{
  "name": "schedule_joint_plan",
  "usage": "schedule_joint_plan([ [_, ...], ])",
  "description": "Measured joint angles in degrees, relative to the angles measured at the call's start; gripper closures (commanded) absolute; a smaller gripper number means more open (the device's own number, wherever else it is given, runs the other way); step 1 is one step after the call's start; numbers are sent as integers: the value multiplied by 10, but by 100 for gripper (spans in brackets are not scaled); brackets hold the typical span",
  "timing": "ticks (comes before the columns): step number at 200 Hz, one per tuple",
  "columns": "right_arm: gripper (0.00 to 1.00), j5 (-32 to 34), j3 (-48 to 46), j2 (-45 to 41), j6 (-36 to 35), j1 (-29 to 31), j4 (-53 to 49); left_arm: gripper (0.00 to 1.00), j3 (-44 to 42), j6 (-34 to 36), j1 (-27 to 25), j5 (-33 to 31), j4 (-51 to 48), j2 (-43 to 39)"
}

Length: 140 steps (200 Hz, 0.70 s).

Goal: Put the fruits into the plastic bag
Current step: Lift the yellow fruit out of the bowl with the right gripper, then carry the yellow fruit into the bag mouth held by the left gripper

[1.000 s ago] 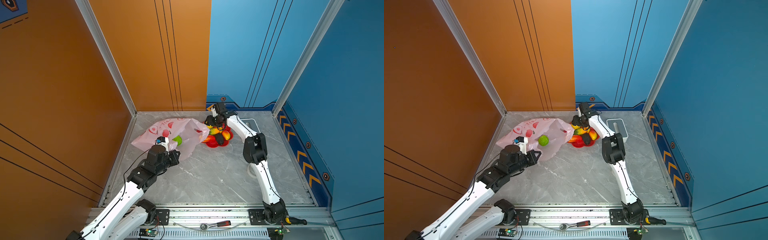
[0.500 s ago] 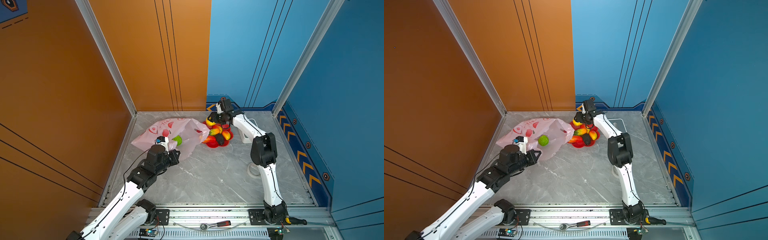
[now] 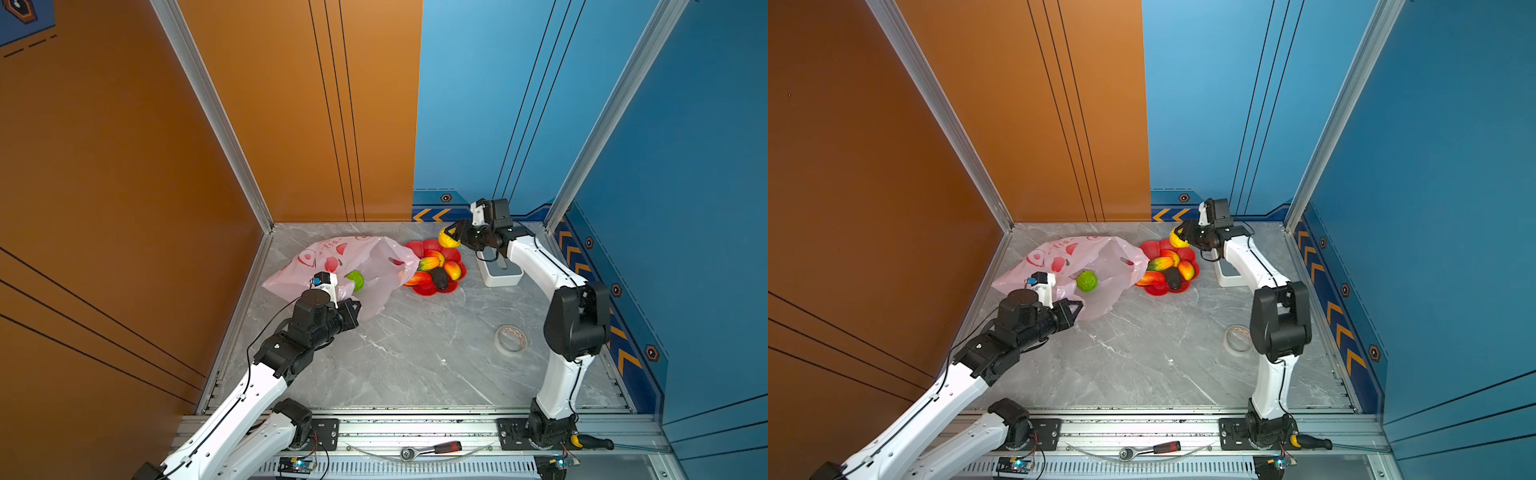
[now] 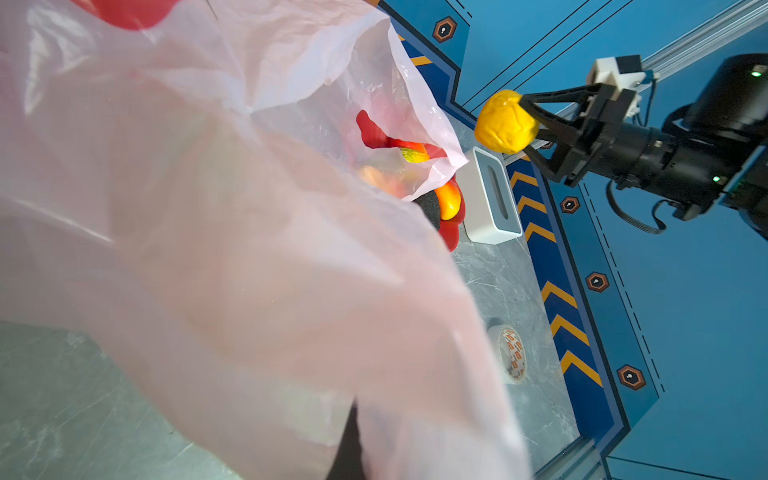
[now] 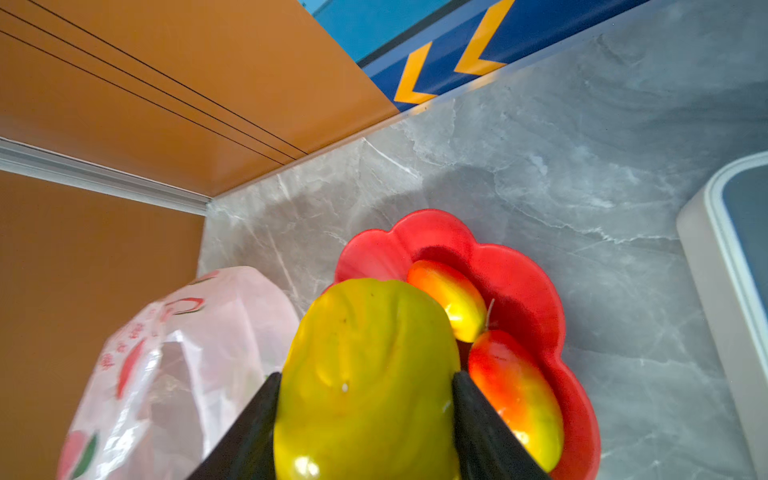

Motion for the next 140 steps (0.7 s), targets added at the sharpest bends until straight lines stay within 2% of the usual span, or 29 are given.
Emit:
schedule_joint_plan([
  [34,42,-48,-82,-87,65,24,74,100,0,0,0,4,0,-6],
  [79,42,-66,-108,-101,127,134,144,100,0,-3,0,12,2,-7],
  [101,42,-70,-98,-68,143,185,170,100,0,-5,0,15,4,-7],
  [140,42,-74,-43,62,168,236,192,100,0,-7,0,19,7,-8],
])
